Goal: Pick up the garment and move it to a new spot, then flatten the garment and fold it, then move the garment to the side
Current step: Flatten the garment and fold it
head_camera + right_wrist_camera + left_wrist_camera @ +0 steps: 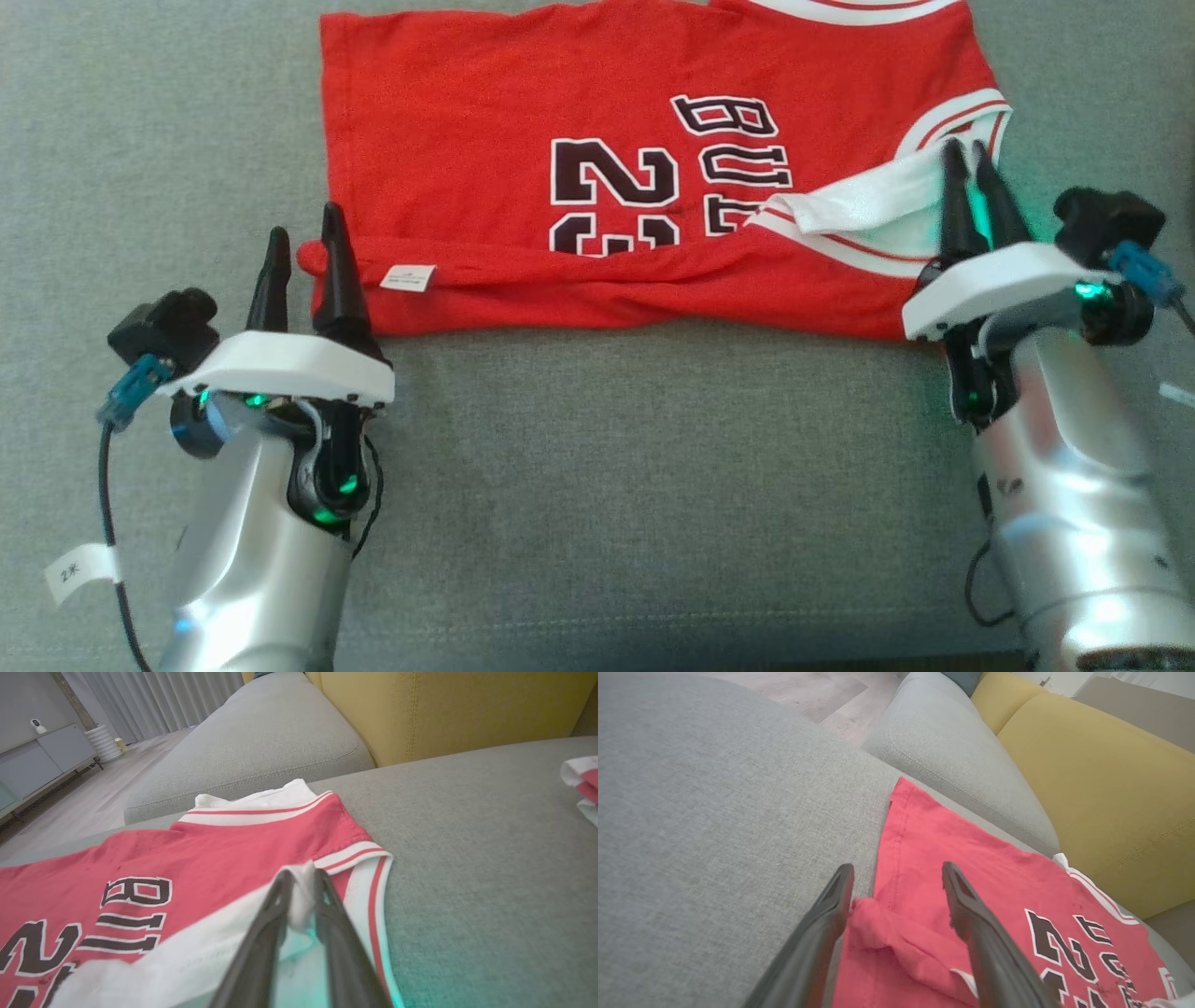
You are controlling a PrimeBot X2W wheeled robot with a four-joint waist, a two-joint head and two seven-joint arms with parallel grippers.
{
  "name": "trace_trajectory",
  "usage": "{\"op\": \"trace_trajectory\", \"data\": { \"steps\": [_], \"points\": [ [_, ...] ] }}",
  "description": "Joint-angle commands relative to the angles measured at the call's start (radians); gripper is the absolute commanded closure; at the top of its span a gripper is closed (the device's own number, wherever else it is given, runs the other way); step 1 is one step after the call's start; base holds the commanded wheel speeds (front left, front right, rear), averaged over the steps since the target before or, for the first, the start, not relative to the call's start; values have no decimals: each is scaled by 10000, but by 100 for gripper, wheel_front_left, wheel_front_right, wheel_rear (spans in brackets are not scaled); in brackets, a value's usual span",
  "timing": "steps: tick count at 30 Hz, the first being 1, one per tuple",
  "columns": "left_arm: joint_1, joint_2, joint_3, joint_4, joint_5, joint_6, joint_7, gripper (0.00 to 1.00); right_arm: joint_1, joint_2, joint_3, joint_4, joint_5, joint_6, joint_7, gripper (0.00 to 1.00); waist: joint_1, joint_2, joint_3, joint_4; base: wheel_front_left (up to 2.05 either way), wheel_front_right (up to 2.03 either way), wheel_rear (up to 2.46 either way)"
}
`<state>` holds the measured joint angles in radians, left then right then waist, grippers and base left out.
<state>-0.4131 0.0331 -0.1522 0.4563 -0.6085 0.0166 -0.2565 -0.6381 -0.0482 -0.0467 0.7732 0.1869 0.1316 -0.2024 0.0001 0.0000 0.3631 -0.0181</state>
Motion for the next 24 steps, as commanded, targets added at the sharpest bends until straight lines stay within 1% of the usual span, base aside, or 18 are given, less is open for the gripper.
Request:
{"op": "trace_trajectory", "data": {
  "steps": [1,6,12,15,18,24],
  "points": [
    [9,172,166,-423,73,-62,-53,0,-471,-82,88,17,-128,-9,-160,0,-1,0,-71,68,0,0,0],
    [667,172,-150,-730,45,-161,-53,0,-896,-254,-157,858,-290,-9,-325,0,-1,0,-415,208,0,0,0],
    [1447,273,-377,-687,120,-210,62,0,-859,-435,-129,920,-509,-9,-492,0,-1,0,-847,179,0,0,0],
    [1796,513,-466,-754,132,-138,531,0,-626,-500,-2,605,-612,-9,-541,0,-1,0,-1045,103,0,0,0],
    [1984,702,-465,-973,56,23,1088,0,-302,-499,130,43,-610,-9,-563,0,-1,0,-1110,-8,0,0,0],
    [1985,885,-231,-1326,-293,407,1972,0,483,-434,459,-1308,-481,-9,-429,0,-1,0,-1138,-380,0,0,0]
  ]
}}
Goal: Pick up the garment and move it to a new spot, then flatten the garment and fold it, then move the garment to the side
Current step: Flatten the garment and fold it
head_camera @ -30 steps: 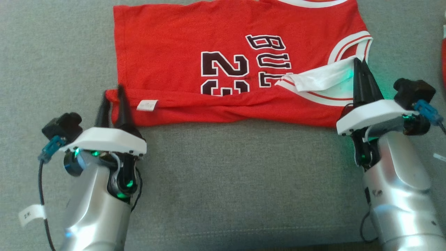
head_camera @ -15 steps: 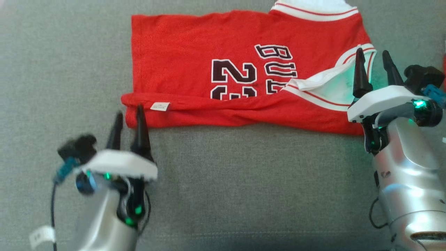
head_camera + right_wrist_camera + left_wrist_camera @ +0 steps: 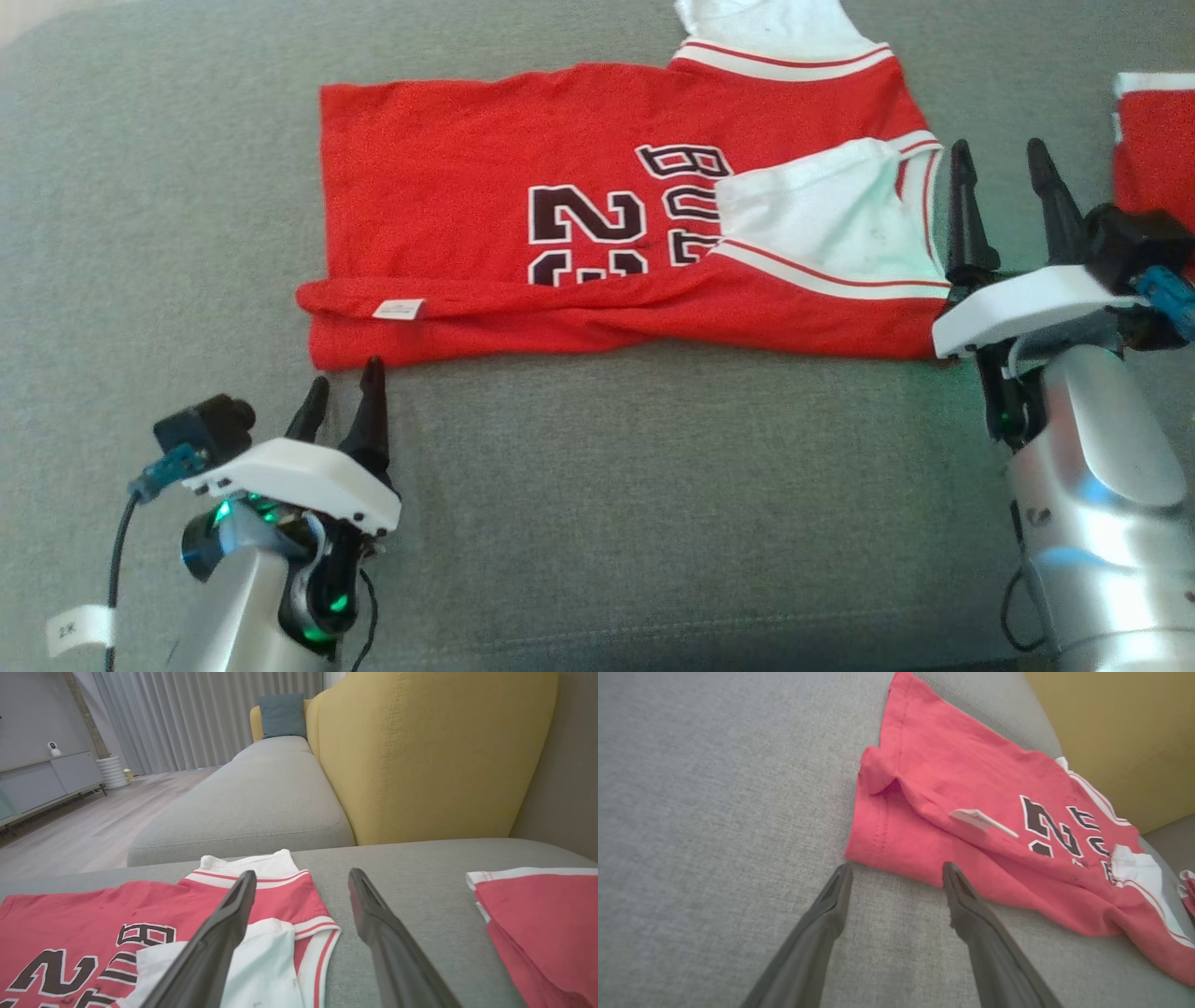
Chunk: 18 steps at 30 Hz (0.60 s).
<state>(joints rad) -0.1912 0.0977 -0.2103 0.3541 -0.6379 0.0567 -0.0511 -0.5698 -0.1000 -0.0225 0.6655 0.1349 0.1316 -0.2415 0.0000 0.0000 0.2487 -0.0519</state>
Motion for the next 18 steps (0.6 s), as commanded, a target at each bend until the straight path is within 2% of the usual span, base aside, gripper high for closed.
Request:
{"op": "trace_trajectory", "data": {
  "steps": [1,9,16,17,18],
  "points": [
    [-257,270,398,-344,-44,83,38,0,-86,59,218,-478,9,-9,31,0,0,0,18,-110,0,0,0],
    [-480,484,858,-345,-385,737,769,0,701,98,180,-2493,-113,-9,594,0,0,0,142,-555,0,0,0],
    [-570,565,1073,-171,-666,982,1176,0,1343,191,317,-3710,-54,-9,1026,0,0,0,221,-821,0,0,0],
    [-581,586,1069,-150,-672,1001,1226,24,1424,192,343,-3820,-68,-9,1100,0,0,0,229,-848,0,0,0],
    [-591,608,1052,-136,-670,1015,1280,58,1510,185,382,-3909,-82,-9,1207,0,0,0,232,-870,0,0,0]
  ]
}}
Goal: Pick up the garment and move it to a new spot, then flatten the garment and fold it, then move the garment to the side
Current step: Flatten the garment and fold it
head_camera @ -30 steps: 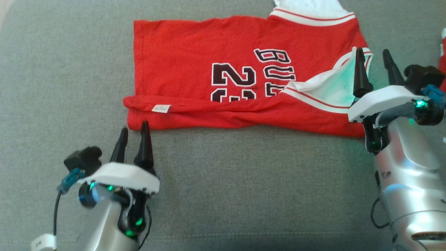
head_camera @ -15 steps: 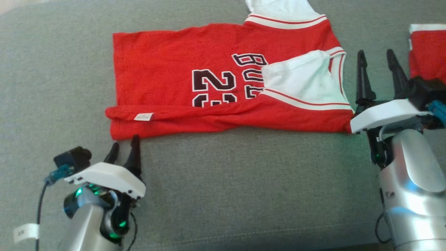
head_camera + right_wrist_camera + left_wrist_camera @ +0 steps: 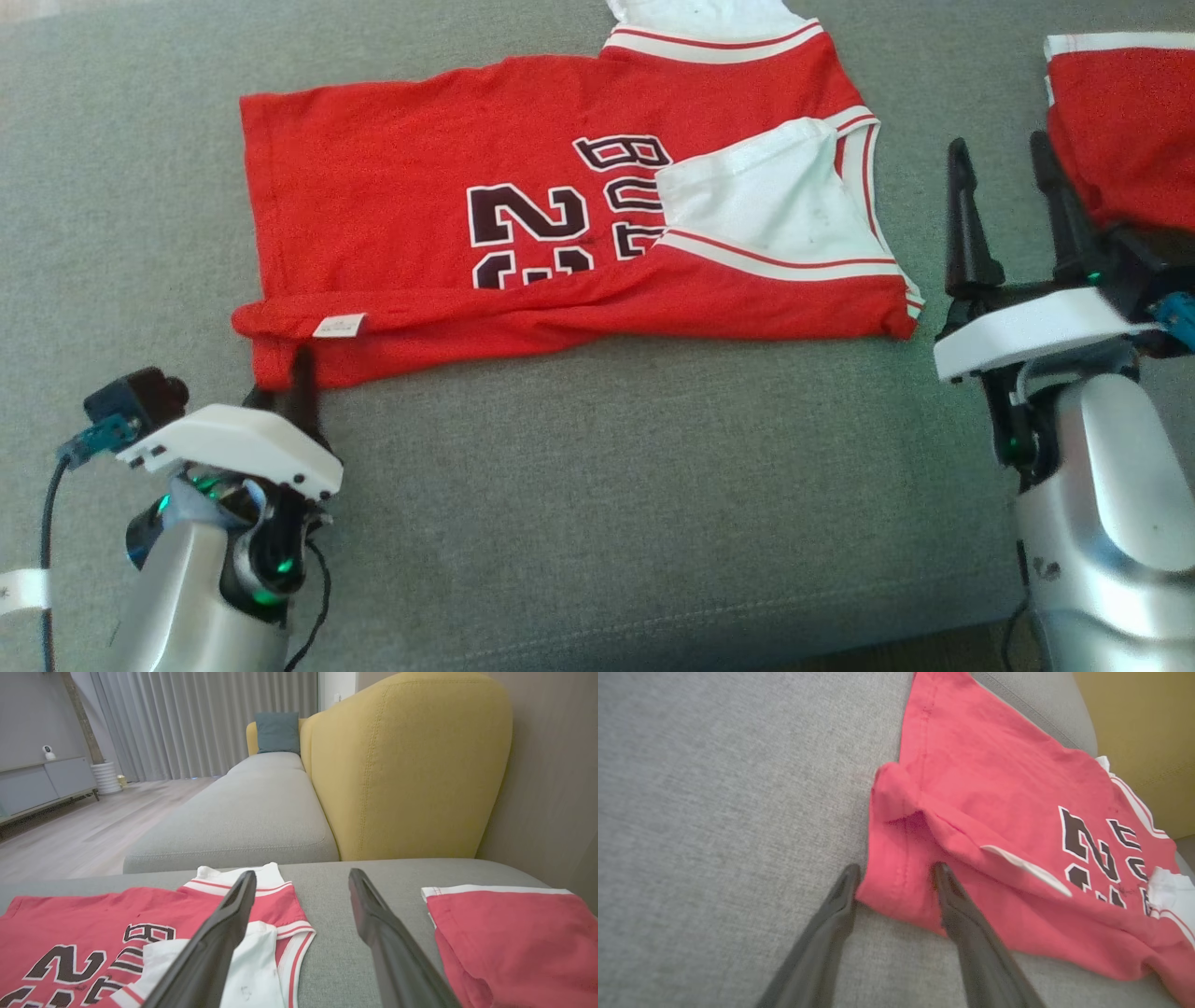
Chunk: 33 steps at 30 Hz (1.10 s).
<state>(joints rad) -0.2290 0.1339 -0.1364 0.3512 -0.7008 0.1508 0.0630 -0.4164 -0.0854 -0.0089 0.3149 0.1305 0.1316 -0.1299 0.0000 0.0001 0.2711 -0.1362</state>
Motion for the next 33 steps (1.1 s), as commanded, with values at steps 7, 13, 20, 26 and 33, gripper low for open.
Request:
{"op": "trace_trajectory", "data": {
  "steps": [7,13,20,26,33],
  "points": [
    [-128,397,145,-578,90,40,198,100,809,-259,647,-447,-115,-9,1926,0,0,-1,-25,-40,0,0,0],
    [169,538,197,-1533,166,77,-6,100,1190,-224,712,-308,58,-9,2862,0,0,-1,-22,79,0,0,0],
    [445,616,69,-2639,251,126,40,100,956,-17,308,553,-6,-9,3336,0,0,-1,59,332,0,0,0],
    [627,777,-53,-3083,323,241,326,100,418,179,-41,1616,-187,-9,3493,0,0,-1,147,481,0,0,0],
    [629,812,-79,-2742,275,256,388,100,58,258,256,2500,83,-9,3984,64,0,-1,185,492,0,0,0]
  ]
}}
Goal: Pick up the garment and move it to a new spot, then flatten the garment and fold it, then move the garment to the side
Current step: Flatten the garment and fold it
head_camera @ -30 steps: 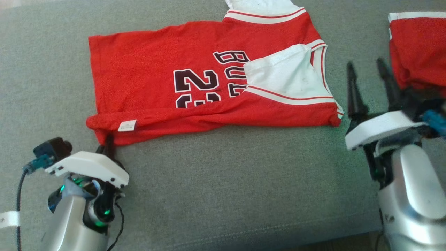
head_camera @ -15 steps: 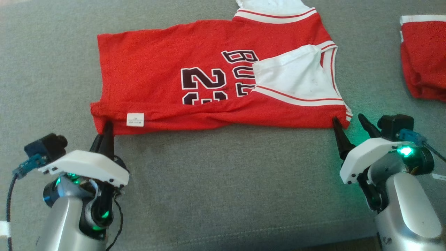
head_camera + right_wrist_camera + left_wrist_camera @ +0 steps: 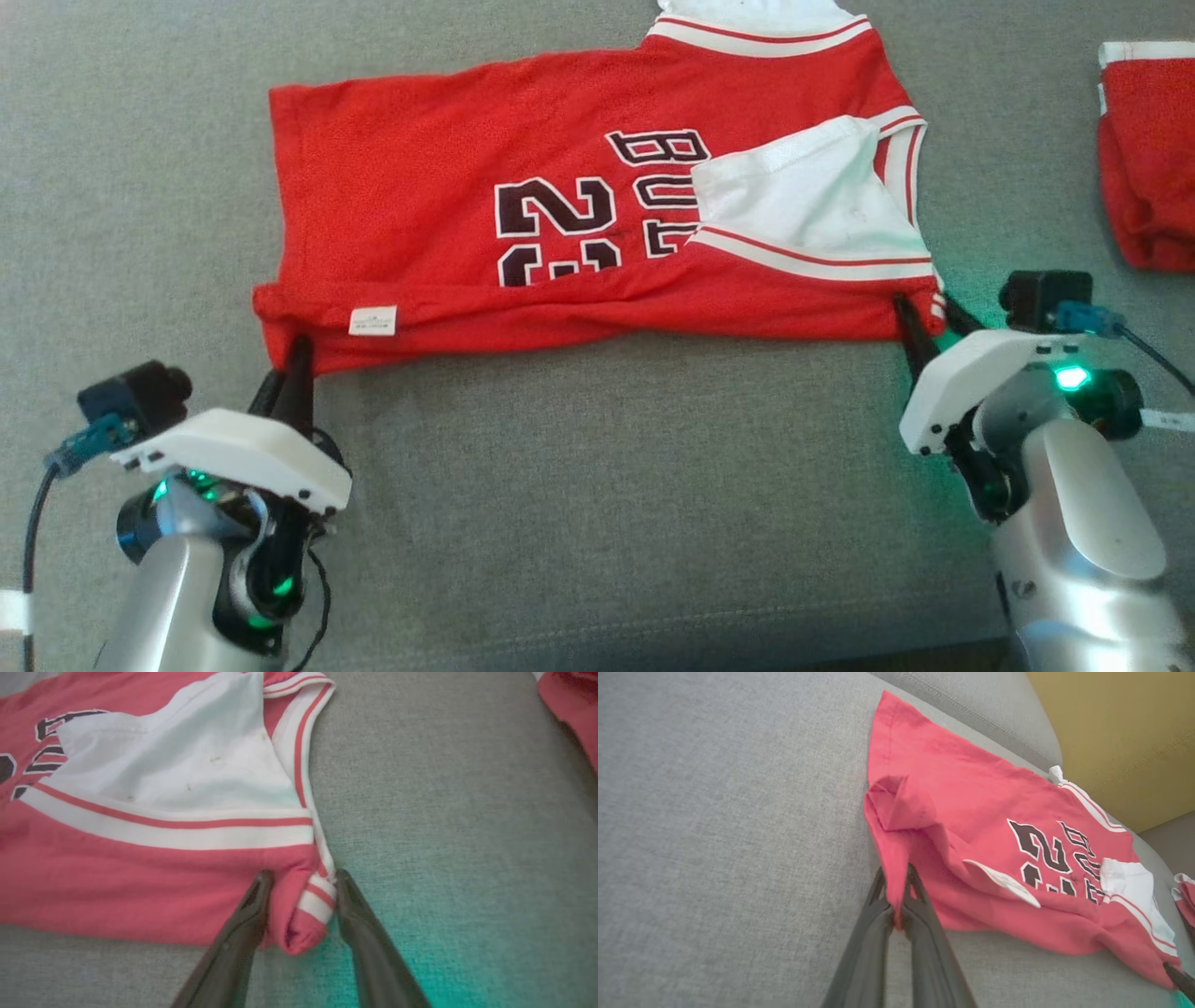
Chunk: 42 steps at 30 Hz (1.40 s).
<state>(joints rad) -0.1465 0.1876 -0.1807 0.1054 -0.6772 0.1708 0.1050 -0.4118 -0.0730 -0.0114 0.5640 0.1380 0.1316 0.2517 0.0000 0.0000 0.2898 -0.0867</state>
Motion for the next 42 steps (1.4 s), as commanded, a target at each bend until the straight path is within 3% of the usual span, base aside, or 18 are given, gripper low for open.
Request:
{"op": "trace_trajectory", "data": {
  "steps": [1,2,15,27,36,41,42],
  "points": [
    [-204,270,360,-246,33,55,-42,100,-21,138,326,90,95,-9,215,73,0,0,-5,-8,0,0,0],
    [-235,262,351,-166,19,43,-62,100,-90,140,350,174,256,-9,175,100,0,0,-17,-16,0,0,0],
    [-768,601,354,-496,78,-41,73,100,-306,-585,388,-848,1529,-9,518,100,0,0,-400,-105,0,0,0],
    [585,606,106,-1342,-75,50,317,100,1431,-1177,655,-3159,2310,-9,1228,100,0,0,-591,-31,0,0,0],
    [2197,330,-20,-1888,-293,235,113,100,3816,-1011,-253,-5388,2170,-9,1476,100,0,0,-667,41,0,0,0],
    [2543,325,-55,-1479,-373,236,115,100,4405,-681,-430,-5850,1939,-9,1660,100,0,0,-607,-60,0,0,0],
    [2543,330,-78,-1340,-339,237,91,100,4438,-611,-423,-5832,1894,-9,1638,79,0,0,-597,-86,0,0,0]
  ]
}}
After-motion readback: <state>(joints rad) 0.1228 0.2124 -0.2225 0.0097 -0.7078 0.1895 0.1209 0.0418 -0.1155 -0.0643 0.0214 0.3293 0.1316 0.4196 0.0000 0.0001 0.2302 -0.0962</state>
